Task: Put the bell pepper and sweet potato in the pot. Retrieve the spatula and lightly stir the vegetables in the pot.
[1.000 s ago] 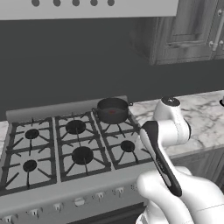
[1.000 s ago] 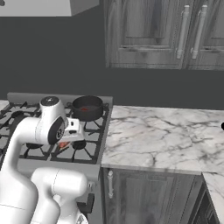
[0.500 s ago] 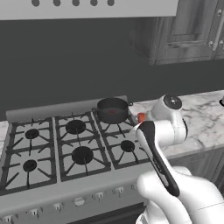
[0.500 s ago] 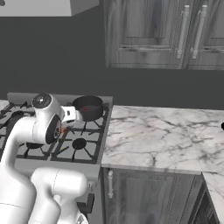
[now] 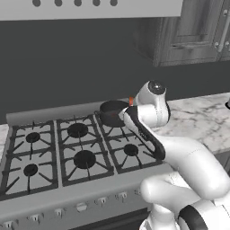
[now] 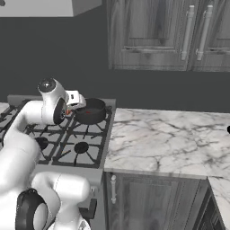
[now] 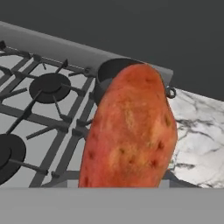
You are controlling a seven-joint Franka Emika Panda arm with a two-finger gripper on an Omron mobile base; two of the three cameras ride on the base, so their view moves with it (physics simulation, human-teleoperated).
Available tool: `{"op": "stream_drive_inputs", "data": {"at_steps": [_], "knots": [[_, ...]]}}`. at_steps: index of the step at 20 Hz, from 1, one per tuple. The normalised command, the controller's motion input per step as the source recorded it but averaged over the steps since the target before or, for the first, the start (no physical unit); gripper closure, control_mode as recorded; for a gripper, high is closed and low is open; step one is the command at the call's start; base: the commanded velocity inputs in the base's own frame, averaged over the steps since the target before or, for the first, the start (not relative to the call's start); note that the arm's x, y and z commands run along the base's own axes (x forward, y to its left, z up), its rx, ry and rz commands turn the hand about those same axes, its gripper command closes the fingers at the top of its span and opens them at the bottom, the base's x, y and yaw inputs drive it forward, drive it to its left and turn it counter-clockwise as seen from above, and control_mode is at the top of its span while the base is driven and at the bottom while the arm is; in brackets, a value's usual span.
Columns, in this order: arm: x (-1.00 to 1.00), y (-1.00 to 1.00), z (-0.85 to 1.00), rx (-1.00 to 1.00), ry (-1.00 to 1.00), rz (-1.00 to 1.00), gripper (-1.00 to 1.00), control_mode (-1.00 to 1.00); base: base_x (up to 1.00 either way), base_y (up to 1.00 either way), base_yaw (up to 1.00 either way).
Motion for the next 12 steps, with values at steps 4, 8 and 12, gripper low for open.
{"op": "stream_drive_inputs", "data": {"at_steps": [4, 8, 12], "knots": [[0.93, 0.04, 0.02, 0.0, 0.22, -0.05, 1.0, -1.0, 0.0, 0.0, 0.0], [0.68, -0.02, -0.06, 0.0, 0.27, -0.02, 1.0, -1.0, 0.0, 0.0, 0.0], [0.31, -0.05, -0.63, 0.02, 0.27, 0.0, 1.0, -1.0, 0.0, 0.0, 0.0]]}}
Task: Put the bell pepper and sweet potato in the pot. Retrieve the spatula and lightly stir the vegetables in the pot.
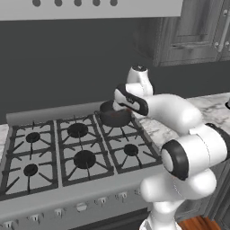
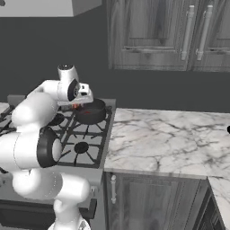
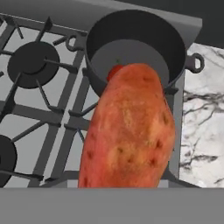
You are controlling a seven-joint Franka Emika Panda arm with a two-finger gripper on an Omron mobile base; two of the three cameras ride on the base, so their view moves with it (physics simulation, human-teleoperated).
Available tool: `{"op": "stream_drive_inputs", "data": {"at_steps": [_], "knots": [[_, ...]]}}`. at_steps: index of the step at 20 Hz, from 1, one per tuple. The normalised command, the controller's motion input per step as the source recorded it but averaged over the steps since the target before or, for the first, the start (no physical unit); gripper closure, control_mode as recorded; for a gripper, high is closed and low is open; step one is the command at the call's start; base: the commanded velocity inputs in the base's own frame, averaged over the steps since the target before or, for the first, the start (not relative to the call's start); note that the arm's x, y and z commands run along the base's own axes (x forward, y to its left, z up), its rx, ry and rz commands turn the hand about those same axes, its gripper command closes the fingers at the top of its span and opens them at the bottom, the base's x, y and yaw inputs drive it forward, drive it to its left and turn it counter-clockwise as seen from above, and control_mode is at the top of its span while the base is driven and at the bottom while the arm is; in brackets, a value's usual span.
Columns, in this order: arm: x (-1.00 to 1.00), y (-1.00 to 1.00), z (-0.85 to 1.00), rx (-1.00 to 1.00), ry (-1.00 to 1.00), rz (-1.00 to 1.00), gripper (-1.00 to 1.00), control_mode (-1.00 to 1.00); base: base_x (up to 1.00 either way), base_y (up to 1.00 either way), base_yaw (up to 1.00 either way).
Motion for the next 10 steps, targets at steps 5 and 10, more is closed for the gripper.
{"op": "stream_drive_inputs", "data": {"at_steps": [5, 10], "knots": [[0.22, 0.0, -0.66, 0.0, 0.1, 0.0, 1.0, -1.0, 0.0, 0.0, 0.0], [0.64, 0.03, -0.38, 0.04, 0.0, 0.01, 1.0, -1.0, 0.0, 0.0, 0.0]]}}
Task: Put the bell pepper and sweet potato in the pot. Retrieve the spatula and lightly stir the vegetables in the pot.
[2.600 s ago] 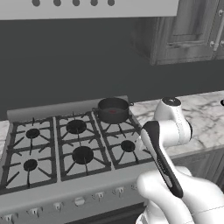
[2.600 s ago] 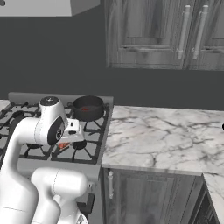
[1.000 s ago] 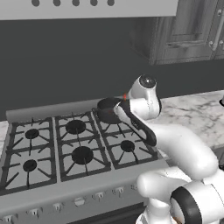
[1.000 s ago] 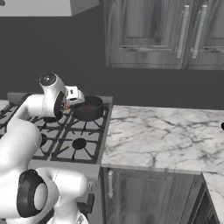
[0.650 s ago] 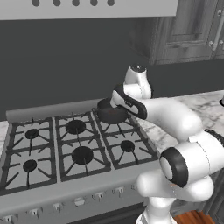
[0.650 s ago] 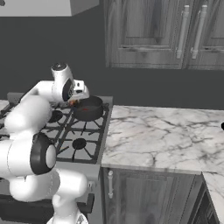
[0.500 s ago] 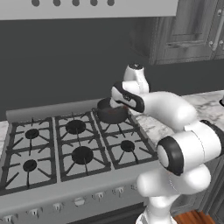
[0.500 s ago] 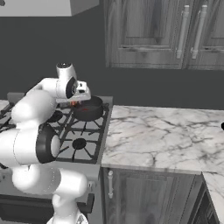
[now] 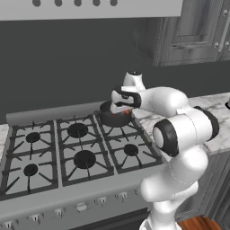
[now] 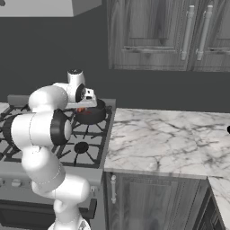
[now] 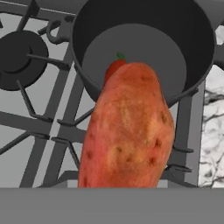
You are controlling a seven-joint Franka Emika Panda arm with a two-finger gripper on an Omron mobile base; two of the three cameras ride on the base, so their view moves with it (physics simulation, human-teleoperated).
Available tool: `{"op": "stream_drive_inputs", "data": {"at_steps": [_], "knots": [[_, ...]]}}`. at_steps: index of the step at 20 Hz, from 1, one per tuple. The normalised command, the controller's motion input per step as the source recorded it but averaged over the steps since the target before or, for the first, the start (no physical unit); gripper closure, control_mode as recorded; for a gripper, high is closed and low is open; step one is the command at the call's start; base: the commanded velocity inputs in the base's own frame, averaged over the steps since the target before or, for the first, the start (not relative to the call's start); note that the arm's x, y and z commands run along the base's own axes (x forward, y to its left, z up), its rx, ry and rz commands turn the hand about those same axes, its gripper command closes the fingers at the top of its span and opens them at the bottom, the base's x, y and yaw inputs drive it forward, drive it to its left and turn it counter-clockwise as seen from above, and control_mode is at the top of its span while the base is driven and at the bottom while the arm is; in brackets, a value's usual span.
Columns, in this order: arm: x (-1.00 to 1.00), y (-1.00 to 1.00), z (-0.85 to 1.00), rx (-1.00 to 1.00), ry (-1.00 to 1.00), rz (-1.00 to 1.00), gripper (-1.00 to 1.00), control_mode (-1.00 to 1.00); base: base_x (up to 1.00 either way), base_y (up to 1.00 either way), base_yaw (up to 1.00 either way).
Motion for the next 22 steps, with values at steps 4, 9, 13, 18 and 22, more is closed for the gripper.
{"op": "stream_drive_inputs", "data": {"at_steps": [4, 9, 13, 18, 22], "knots": [[0.78, 0.03, -0.31, 0.03, 0.0, 0.0, 1.0, -1.0, 0.0, 0.0, 0.0], [0.53, 0.0, -0.02, 0.0, 0.06, 0.0, 1.0, -1.0, 0.0, 0.0, 0.0], [0.36, 0.0, -0.05, 0.0, 0.06, 0.0, 1.0, -1.0, 0.0, 0.0, 0.0], [0.13, 0.0, -0.33, 0.0, 0.0, 0.0, 1.0, -1.0, 0.0, 0.0, 0.0], [0.0, 0.0, -0.45, 0.0, 0.0, 0.0, 1.0, -1.0, 0.0, 0.0, 0.0]]}}
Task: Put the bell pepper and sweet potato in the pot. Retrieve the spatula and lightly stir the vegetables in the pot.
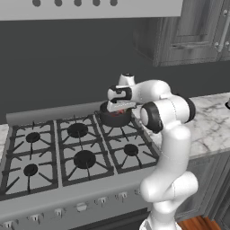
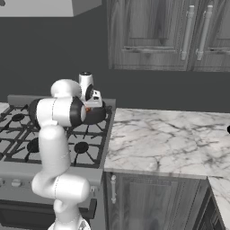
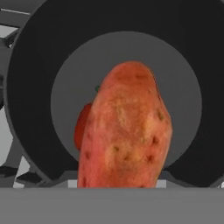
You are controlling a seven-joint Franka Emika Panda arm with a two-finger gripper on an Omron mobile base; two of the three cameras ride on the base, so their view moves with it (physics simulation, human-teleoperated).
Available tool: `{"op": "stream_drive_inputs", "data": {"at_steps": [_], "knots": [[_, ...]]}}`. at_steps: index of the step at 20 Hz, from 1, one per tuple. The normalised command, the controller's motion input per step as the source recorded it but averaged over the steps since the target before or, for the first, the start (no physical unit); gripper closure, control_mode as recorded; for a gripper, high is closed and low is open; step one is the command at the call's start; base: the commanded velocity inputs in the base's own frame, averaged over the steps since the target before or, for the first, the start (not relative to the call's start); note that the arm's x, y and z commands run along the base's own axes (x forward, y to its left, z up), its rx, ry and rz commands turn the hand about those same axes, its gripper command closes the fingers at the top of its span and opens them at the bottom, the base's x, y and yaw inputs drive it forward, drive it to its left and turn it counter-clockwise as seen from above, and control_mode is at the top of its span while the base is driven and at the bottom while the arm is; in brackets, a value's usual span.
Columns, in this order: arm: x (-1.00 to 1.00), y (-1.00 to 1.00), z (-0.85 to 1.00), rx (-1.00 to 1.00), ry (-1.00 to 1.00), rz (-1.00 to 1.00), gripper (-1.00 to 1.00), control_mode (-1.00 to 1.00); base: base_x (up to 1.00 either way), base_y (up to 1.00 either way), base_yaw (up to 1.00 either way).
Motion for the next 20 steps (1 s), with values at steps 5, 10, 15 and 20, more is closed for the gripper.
{"op": "stream_drive_inputs", "data": {"at_steps": [5, 10, 15, 20], "knots": [[0.0, 0.0, -0.33, 0.0, 0.0, 0.0, 1.0, -1.0, 0.0, 0.0, 0.0], [0.05, 0.0, -0.05, 0.0, 0.0, 0.0, 1.0, -1.0, 0.0, 0.0, 0.0], [0.42, 0.07, 0.0, 0.0, 0.03, -0.01, 1.0, -1.0, 0.0, 0.0, 0.0], [0.32, 0.11, 0.0, 0.0, 0.04, -0.01, 1.0, -1.0, 0.0, 0.0, 0.0]]}}
